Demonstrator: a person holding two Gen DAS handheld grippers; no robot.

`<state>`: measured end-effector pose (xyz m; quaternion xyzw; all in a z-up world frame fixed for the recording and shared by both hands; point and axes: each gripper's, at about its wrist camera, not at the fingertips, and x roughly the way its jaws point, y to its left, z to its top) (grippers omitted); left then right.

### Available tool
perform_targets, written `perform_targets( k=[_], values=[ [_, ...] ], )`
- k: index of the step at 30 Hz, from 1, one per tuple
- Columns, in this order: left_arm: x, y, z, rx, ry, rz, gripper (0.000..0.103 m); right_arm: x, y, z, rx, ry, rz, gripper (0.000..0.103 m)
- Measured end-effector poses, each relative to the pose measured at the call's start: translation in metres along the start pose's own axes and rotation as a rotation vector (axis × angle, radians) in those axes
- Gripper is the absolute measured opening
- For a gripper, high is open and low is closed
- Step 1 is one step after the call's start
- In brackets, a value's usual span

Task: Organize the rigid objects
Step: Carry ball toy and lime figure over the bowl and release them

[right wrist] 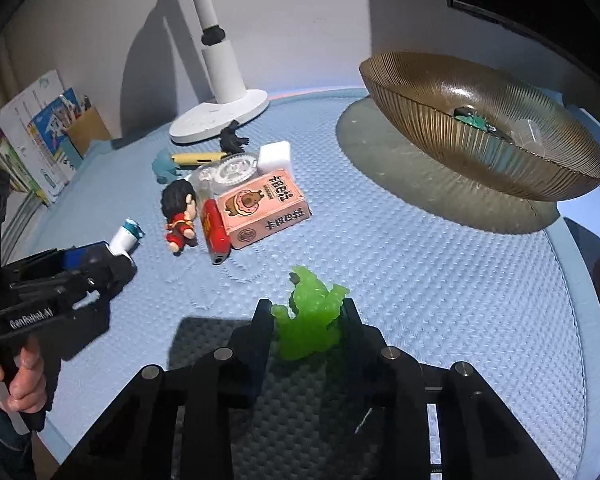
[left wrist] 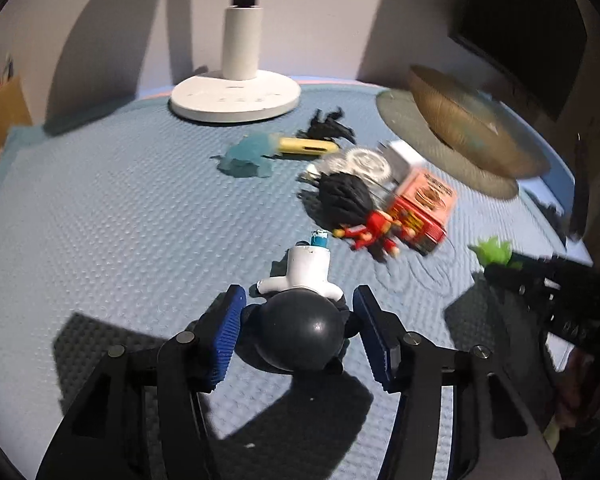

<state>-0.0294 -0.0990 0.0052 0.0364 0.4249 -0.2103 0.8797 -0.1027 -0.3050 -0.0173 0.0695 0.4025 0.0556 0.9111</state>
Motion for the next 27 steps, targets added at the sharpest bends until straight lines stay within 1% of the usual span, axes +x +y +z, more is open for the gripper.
perform_targets(
  k=[3, 5, 6, 8, 9, 10, 12, 13, 15, 16, 18, 19, 21, 22, 24, 25, 27],
  values=[
    [-0.012, -0.008, 0.002, 0.006, -0.036, -0.004, 0.053, -0.018, -0.007, 0.003, 0.015, -0.044, 0.025, 0.032],
    [-0.028, -0.018, 0.015, 0.02, -0.085, -0.013, 0.053, -0.04, -0.017, 0.013, 0.047, -0.096, 0.052, 0.032],
    [-0.035, -0.024, 0.023, 0.032, -0.107, -0.02, 0.053, -0.055, -0.022, 0.02, 0.056, -0.134, 0.044, 0.032],
    [-0.051, -0.042, 0.047, 0.068, -0.171, -0.04, 0.053, -0.08, -0.034, 0.035, 0.066, -0.197, -0.005, 0.032],
    [-0.059, -0.052, 0.062, 0.085, -0.199, -0.059, 0.053, -0.093, -0.042, 0.045, 0.076, -0.227, -0.033, 0.032],
    [-0.067, -0.067, 0.083, 0.107, -0.228, -0.092, 0.053, -0.108, -0.052, 0.057, 0.091, -0.258, -0.061, 0.032],
    [-0.074, -0.088, 0.109, 0.122, -0.26, -0.126, 0.053, -0.128, -0.07, 0.08, 0.116, -0.295, -0.099, 0.032],
    [-0.074, -0.101, 0.127, 0.124, -0.274, -0.154, 0.053, -0.136, -0.081, 0.092, 0.132, -0.306, -0.126, 0.032],
    [-0.065, -0.125, 0.155, 0.13, -0.276, -0.218, 0.053, -0.137, -0.095, 0.107, 0.153, -0.289, -0.171, 0.032],
    [-0.054, -0.136, 0.165, 0.133, -0.261, -0.232, 0.053, -0.131, -0.105, 0.115, 0.171, -0.261, -0.186, 0.032],
    [-0.031, -0.152, 0.174, 0.132, -0.218, -0.239, 0.053, -0.115, -0.12, 0.119, 0.205, -0.201, -0.185, 0.032],
    [-0.011, -0.163, 0.176, 0.141, -0.184, -0.24, 0.053, -0.098, -0.13, 0.118, 0.234, -0.147, -0.176, 0.032],
    [0.014, -0.176, 0.173, 0.16, -0.138, -0.227, 0.053, -0.074, -0.143, 0.113, 0.263, -0.077, -0.158, 0.032],
    [0.03, -0.182, 0.17, 0.167, -0.106, -0.22, 0.053, -0.067, -0.149, 0.109, 0.269, -0.057, -0.157, 0.032],
    [0.051, -0.189, 0.165, 0.172, -0.065, -0.216, 0.053, -0.055, -0.157, 0.104, 0.271, -0.027, -0.162, 0.032],
    [0.062, -0.191, 0.163, 0.169, -0.05, -0.212, 0.053, -0.053, -0.159, 0.101, 0.269, -0.025, -0.159, 0.032],
    [0.069, -0.196, 0.161, 0.17, -0.038, -0.209, 0.053, -0.051, -0.161, 0.1, 0.263, -0.022, -0.16, 0.032]
  ],
)
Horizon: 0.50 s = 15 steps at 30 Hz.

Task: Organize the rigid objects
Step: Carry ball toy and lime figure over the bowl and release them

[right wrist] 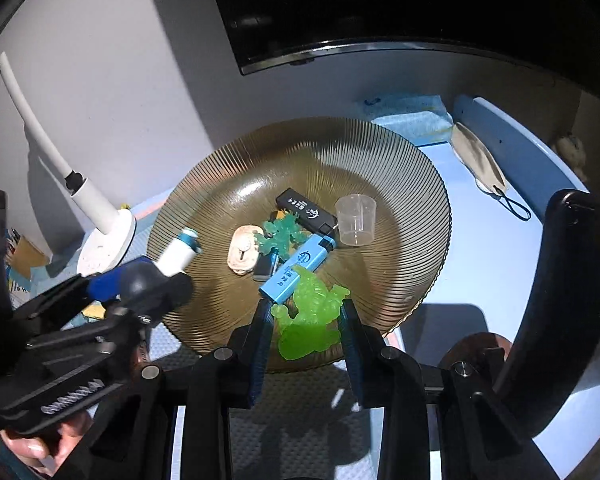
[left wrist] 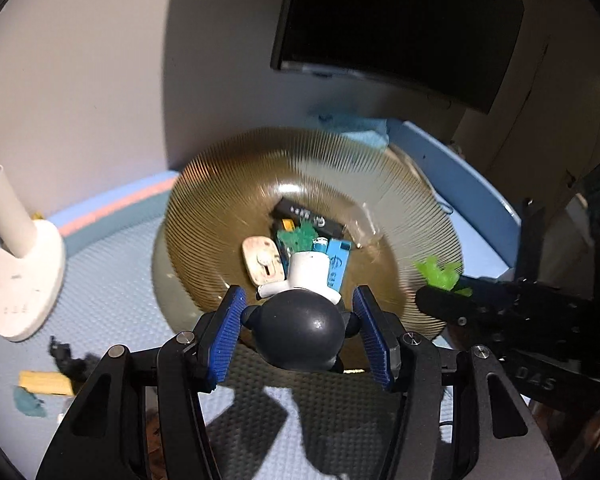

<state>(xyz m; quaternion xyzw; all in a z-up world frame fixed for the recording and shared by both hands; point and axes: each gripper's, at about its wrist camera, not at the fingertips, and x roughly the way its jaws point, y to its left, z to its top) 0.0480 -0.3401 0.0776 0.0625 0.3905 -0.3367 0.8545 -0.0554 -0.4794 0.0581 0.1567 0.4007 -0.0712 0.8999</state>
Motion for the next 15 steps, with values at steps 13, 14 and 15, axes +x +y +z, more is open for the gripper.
perform_targets(
  k=[13, 14, 15],
  values=[
    [-0.019, 0.007, 0.006, 0.006, -0.078, 0.032, 0.077, -0.001, -0.011, 0.01, 0.041, -0.008, -0.032, 0.053],
    [-0.034, 0.011, 0.007, -0.002, -0.112, 0.039, 0.077, -0.008, -0.011, 0.011, 0.045, -0.033, -0.022, 0.054],
    [-0.049, 0.016, 0.007, -0.013, -0.145, 0.037, 0.077, -0.022, -0.01, 0.012, 0.047, -0.074, -0.009, 0.055]
  ],
)
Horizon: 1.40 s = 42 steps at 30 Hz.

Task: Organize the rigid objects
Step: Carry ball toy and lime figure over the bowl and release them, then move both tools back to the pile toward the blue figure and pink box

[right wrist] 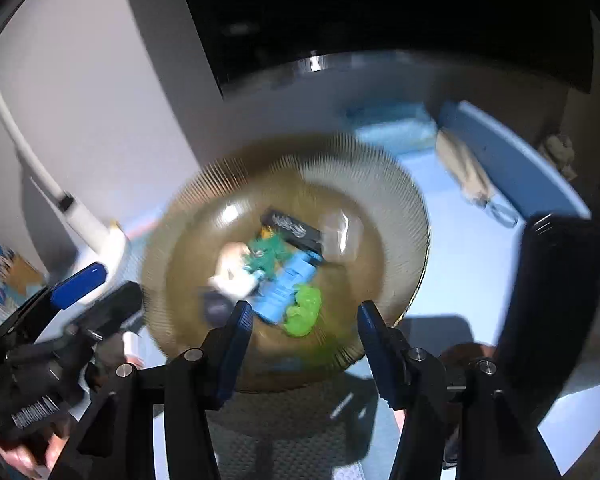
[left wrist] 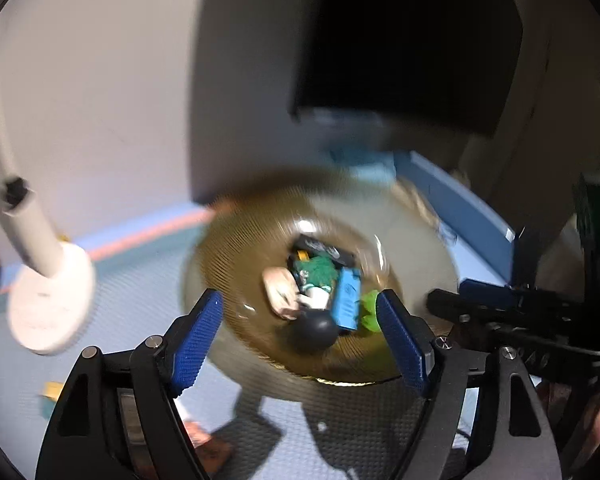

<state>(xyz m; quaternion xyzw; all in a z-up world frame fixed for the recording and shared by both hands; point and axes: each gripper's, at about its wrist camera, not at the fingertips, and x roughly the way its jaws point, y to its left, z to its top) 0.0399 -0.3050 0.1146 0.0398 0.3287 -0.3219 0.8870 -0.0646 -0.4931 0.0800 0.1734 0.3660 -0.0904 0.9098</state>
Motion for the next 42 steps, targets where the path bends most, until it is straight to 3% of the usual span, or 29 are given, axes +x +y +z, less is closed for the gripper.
perform_targets(
  k=[5, 11, 15, 18, 22, 31, 42],
  values=[
    [-0.071, 0.037, -0.004, -0.064, -0.114, 0.027, 0.078, -0.035, 0.022, -0.003, -0.034, -0.074, 0.029, 0.07],
    [-0.135, 0.087, -0.04, -0.115, -0.162, 0.127, 0.079, -0.049, 0.082, -0.025, -0.164, -0.069, 0.074, 0.072],
    [-0.165, 0.138, -0.081, -0.209, -0.147, 0.179, 0.08, -0.038, 0.122, -0.054, -0.233, -0.039, 0.123, 0.081],
    [-0.163, 0.165, -0.107, -0.247, -0.097, 0.228, 0.08, -0.012, 0.147, -0.08, -0.253, 0.009, 0.156, 0.081],
    [-0.142, 0.2, -0.143, -0.31, -0.016, 0.284, 0.08, 0.017, 0.161, -0.107, -0.264, 0.01, 0.154, 0.081],
    [-0.088, 0.216, -0.177, -0.323, 0.102, 0.308, 0.08, 0.058, 0.155, -0.127, -0.242, 0.018, 0.163, 0.081],
    [-0.097, 0.216, -0.179, -0.333, 0.065, 0.292, 0.08, 0.074, 0.157, -0.128, -0.25, 0.057, 0.093, 0.081]
  ],
)
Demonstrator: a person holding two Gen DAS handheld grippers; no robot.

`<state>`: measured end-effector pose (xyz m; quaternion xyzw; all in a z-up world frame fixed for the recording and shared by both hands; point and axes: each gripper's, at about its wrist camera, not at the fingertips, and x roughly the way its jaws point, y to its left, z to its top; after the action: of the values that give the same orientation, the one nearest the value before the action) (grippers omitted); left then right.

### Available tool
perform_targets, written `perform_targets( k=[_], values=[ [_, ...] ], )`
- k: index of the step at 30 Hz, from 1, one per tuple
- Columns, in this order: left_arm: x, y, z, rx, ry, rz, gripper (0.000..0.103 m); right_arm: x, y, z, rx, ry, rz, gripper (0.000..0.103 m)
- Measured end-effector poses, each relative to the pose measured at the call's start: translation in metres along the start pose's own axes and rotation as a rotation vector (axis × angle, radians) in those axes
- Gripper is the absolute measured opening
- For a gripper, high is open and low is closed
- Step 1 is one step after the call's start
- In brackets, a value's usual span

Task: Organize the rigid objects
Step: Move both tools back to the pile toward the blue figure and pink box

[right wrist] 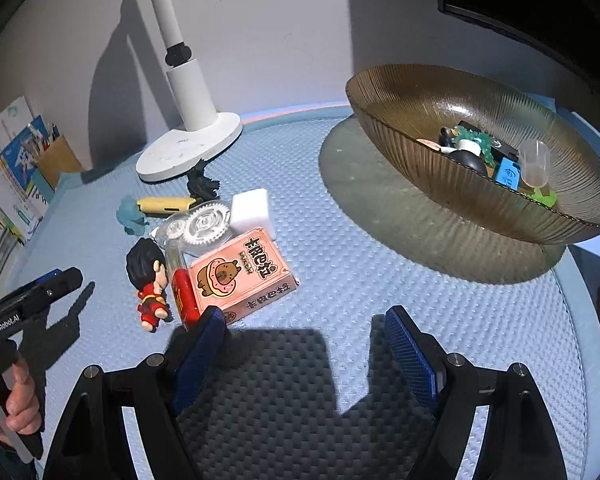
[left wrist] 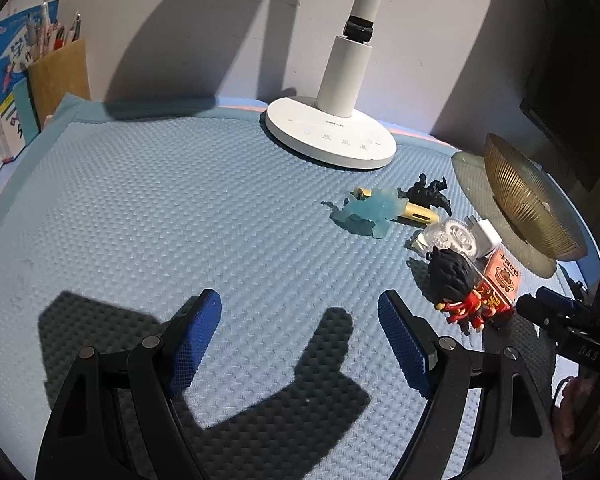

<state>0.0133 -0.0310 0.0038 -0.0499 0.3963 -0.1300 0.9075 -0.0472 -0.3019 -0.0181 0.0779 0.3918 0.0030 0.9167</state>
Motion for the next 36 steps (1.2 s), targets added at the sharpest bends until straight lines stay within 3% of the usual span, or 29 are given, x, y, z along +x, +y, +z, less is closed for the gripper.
perform_targets(
  k=[18, 26, 36],
  values=[
    [0.001, -0.002, 0.002, 0.016, 0.003, 0.011, 0.08, 0.003, -0.003, -0.002, 0.018, 0.018, 0.004, 0.082],
    [0.002, -0.008, 0.004, 0.042, 0.033, 0.016, 0.08, -0.005, -0.009, -0.002, 0.021, -0.004, 0.062, 0.082],
    [0.013, -0.024, 0.04, 0.137, 0.045, 0.021, 0.08, -0.008, 0.033, -0.002, -0.083, 0.026, 0.054, 0.081]
  ],
)
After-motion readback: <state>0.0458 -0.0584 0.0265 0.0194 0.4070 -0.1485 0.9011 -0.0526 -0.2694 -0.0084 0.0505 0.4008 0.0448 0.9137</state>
